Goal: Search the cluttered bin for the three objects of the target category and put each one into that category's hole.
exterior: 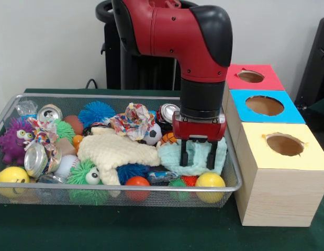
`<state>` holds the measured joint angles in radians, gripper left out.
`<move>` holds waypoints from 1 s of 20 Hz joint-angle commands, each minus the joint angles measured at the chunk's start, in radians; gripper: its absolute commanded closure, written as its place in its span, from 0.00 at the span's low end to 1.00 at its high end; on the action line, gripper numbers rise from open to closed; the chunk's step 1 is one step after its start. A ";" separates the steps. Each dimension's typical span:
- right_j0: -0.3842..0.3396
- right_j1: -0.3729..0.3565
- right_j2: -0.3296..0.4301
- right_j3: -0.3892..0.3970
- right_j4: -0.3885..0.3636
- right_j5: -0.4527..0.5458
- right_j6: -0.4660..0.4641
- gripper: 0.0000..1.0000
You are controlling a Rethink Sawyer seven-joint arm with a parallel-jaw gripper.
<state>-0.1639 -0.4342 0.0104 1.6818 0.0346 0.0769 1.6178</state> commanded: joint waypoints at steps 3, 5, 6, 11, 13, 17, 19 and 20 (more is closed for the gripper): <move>-0.002 0.055 0.017 -0.065 -0.011 -0.002 0.131 0.00; -0.001 0.055 0.016 -0.067 -0.014 0.003 0.125 1.00; -0.002 0.054 0.016 -0.066 -0.014 0.004 0.127 1.00; -0.008 0.050 0.019 -0.059 -0.020 0.011 0.121 1.00; -0.016 0.041 0.027 -0.049 -0.028 0.012 0.114 1.00; -0.049 -0.075 0.060 0.050 -0.048 0.040 0.107 1.00; -0.066 -0.194 0.070 0.140 -0.046 0.102 0.101 1.00; -0.074 -0.256 0.074 0.186 -0.042 0.140 0.096 1.00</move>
<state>-0.1806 -0.4842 0.0163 1.7105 0.0343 0.0798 1.6178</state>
